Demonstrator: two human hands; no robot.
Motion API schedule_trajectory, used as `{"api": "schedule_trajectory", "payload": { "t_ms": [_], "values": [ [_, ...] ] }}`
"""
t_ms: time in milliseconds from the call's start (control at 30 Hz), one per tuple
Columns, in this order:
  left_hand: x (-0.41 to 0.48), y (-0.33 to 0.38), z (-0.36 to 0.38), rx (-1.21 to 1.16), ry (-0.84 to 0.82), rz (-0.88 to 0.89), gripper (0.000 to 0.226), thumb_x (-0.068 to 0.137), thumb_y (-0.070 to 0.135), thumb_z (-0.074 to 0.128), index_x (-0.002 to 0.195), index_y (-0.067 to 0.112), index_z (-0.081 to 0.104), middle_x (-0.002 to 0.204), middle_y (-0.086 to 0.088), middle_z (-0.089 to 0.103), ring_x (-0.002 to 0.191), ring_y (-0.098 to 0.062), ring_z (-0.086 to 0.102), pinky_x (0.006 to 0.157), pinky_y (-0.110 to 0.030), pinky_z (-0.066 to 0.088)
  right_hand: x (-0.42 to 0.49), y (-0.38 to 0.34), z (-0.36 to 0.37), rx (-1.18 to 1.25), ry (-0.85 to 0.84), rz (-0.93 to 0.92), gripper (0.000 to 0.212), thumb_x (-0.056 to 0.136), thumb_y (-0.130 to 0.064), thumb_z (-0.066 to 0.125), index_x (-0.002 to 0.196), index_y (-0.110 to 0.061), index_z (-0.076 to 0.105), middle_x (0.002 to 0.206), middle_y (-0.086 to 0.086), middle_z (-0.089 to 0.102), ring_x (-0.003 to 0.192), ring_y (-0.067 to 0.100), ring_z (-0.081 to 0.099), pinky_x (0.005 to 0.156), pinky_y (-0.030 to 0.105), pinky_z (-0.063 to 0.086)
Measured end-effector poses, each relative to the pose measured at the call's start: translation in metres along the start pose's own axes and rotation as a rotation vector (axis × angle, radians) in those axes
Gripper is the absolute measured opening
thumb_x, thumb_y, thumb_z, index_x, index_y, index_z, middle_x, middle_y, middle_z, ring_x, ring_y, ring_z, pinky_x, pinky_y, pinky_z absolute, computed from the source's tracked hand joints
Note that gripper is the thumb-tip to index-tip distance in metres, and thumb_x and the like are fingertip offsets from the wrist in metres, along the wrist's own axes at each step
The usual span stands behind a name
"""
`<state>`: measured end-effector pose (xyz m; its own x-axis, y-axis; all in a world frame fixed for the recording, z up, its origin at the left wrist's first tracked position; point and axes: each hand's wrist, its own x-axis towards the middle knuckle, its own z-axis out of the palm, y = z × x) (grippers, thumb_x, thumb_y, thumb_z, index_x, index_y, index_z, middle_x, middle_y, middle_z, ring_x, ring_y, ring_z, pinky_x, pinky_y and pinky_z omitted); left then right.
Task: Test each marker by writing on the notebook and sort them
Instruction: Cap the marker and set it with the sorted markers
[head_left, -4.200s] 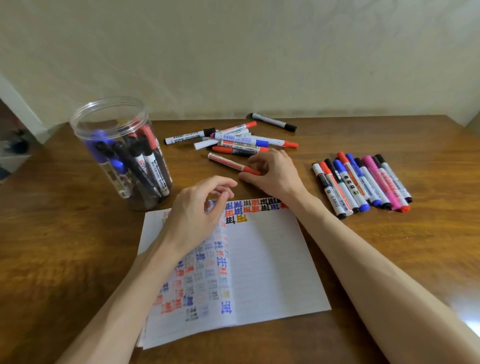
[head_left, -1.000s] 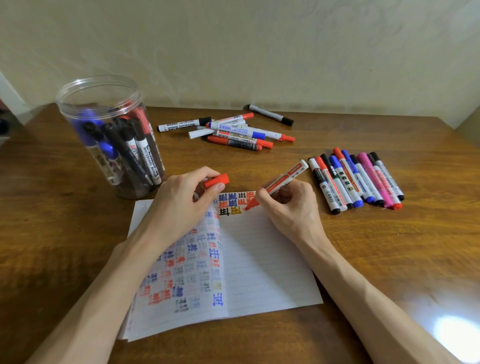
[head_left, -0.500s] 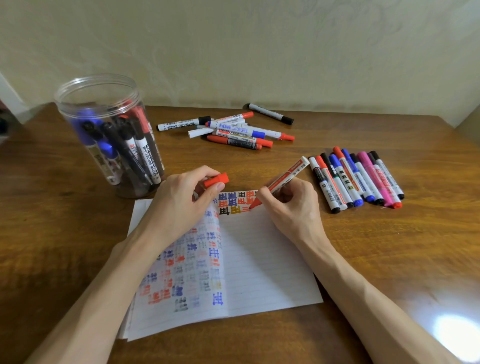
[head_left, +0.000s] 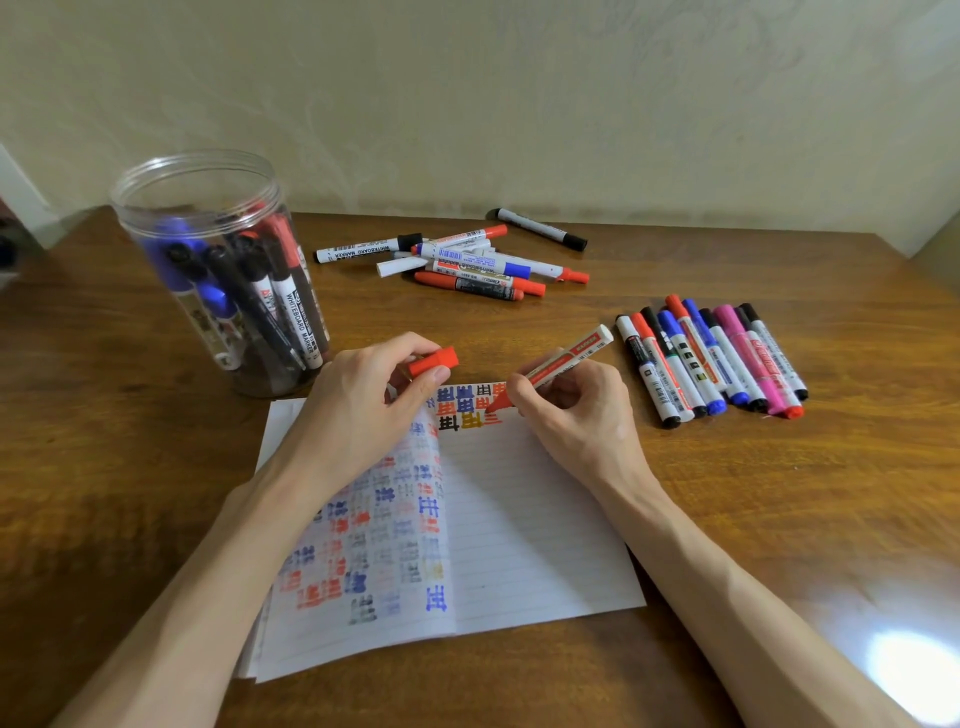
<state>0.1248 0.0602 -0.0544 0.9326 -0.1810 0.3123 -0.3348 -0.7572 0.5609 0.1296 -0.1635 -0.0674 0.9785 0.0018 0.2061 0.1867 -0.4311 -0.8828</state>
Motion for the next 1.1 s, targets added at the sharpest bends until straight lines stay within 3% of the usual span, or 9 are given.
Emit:
{"api": "schedule_trajectory", "payload": {
  "t_ms": [233, 567, 767, 1100],
  "values": [
    [0.0002, 0.0011, 0.0000, 0.006, 0.005, 0.004, 0.031, 0.100, 0.040, 0.058, 0.126, 0.026, 0.065, 0.103, 0.018, 0.064, 0.092, 0.000, 0.063, 0.069, -0.007, 0.043, -0.0009, -0.0021, 0.0005, -0.035, 0.001, 0.020, 0.014, 0.087, -0.025, 0.072, 0.076, -0.018, 0.077, 0.075, -0.010, 0.078, 0.070, 0.008, 0.073, 0.063, 0.027, 0.060],
    [-0.0001, -0.0004, 0.0002, -0.002, 0.001, 0.000, 0.031, 0.099, 0.041, 0.058, 0.126, 0.027, 0.065, 0.104, 0.017, 0.066, 0.096, -0.004, 0.065, 0.073, -0.009, 0.045, -0.0008, -0.0020, -0.0002, -0.031, 0.050, 0.032, 0.011, 0.090, -0.024, 0.073, 0.080, -0.021, 0.076, 0.077, -0.010, 0.078, 0.076, 0.009, 0.074, 0.072, 0.034, 0.063],
    [0.0002, -0.0001, 0.0008, 0.000, -0.002, -0.004, 0.031, 0.099, 0.040, 0.059, 0.126, 0.027, 0.065, 0.105, 0.018, 0.064, 0.095, -0.002, 0.063, 0.071, -0.007, 0.043, -0.0019, -0.0070, -0.0015, -0.051, 0.004, 0.040, 0.012, 0.088, -0.024, 0.073, 0.077, -0.018, 0.075, 0.076, -0.010, 0.077, 0.073, 0.010, 0.074, 0.067, 0.034, 0.063],
    [0.0002, 0.0003, 0.0009, -0.004, -0.001, -0.002, 0.032, 0.099, 0.041, 0.058, 0.126, 0.027, 0.065, 0.105, 0.017, 0.065, 0.095, -0.003, 0.064, 0.071, -0.009, 0.045, -0.0026, -0.0071, -0.0021, -0.040, 0.066, 0.067, 0.013, 0.089, -0.027, 0.072, 0.078, -0.020, 0.075, 0.075, -0.010, 0.077, 0.074, 0.010, 0.074, 0.071, 0.039, 0.063]
  ]
}}
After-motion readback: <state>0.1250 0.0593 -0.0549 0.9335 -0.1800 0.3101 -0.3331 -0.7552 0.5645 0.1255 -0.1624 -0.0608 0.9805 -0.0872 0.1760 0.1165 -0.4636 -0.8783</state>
